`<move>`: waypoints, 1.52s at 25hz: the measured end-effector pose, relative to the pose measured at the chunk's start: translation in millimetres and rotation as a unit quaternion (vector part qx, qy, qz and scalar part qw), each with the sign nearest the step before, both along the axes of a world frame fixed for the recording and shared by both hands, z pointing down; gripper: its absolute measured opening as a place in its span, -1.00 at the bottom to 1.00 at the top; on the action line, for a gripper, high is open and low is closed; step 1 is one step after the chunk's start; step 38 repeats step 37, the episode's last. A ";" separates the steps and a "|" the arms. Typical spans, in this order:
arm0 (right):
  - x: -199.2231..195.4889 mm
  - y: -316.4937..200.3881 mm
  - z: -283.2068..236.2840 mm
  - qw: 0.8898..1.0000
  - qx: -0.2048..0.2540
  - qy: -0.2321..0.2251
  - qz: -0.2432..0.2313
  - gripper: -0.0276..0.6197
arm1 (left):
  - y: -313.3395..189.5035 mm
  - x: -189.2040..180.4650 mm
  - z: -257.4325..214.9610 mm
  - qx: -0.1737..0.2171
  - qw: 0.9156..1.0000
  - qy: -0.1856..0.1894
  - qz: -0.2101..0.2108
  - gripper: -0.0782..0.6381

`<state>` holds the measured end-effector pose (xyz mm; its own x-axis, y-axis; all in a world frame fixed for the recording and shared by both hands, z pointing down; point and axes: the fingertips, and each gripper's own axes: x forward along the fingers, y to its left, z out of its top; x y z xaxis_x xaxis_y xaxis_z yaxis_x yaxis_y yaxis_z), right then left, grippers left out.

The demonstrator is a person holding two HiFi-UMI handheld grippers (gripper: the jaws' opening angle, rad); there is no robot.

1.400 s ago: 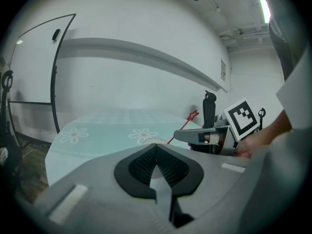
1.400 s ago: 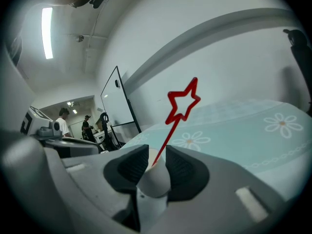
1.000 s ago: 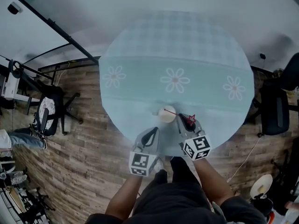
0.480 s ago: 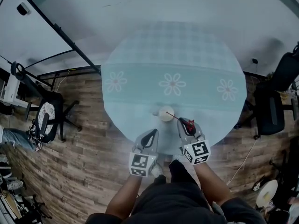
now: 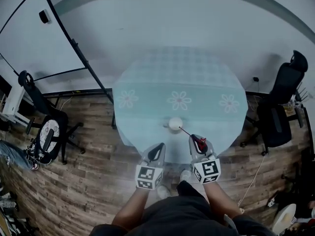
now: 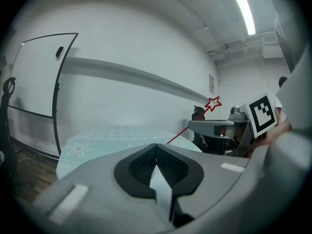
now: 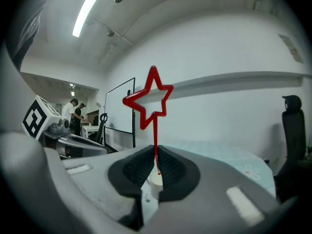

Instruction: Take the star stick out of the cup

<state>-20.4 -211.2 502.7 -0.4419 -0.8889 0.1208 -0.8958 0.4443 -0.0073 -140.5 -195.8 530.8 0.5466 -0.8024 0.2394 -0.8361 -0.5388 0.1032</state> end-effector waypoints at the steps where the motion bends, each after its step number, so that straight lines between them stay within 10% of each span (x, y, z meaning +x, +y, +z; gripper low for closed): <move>1: -1.1 7.6 -6.5 1.000 0.008 0.003 0.005 -0.85 | 4.5 -2.2 -3.3 0.002 1.000 0.002 0.003 -0.77; 38: 13.7 82.4 -78.4 0.994 0.077 0.033 0.071 -0.85 | 53.9 0.6 -66.2 0.058 0.998 0.024 0.028 -0.77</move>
